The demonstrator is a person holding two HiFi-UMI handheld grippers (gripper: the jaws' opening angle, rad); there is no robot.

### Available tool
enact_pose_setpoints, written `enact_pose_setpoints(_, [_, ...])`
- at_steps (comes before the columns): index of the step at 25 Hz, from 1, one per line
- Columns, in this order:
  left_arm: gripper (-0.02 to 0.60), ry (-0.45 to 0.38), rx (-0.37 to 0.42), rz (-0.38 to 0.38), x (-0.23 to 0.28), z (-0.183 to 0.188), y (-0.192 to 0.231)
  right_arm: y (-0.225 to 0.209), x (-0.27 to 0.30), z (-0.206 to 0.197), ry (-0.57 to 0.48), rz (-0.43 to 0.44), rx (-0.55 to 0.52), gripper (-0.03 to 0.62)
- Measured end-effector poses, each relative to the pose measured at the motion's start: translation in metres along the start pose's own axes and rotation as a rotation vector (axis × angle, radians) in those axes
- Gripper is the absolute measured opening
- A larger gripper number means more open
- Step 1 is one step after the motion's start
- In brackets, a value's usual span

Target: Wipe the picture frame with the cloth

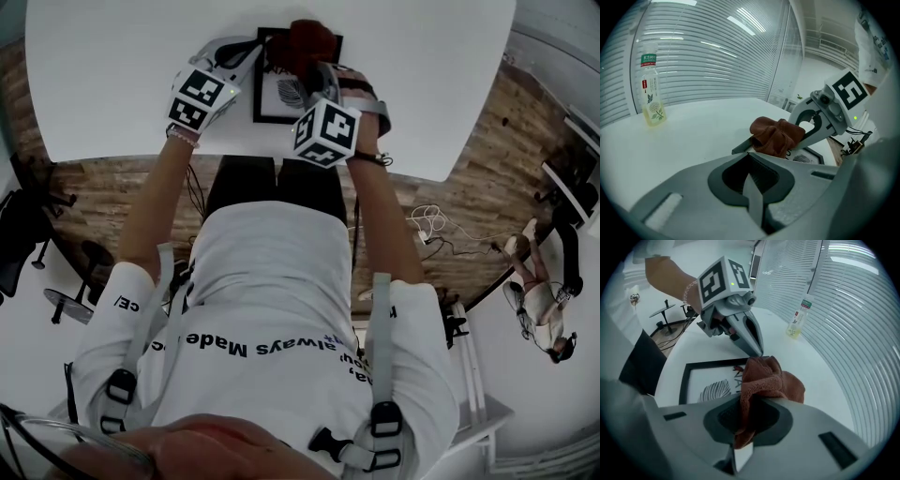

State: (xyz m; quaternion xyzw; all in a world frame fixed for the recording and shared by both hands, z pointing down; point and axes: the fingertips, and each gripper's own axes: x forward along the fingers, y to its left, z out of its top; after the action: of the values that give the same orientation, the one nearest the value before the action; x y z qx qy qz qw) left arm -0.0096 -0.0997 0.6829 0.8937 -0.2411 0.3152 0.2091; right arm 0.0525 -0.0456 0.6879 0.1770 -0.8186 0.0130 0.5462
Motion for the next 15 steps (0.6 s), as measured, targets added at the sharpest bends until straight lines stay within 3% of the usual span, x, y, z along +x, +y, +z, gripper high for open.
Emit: enact_pose_setpoints(15, [0.002,0.0,-0.006,0.019,0.002,0.0,0.0,0.108,-0.026,-0.024,0.05,0.204,-0.045,0.015])
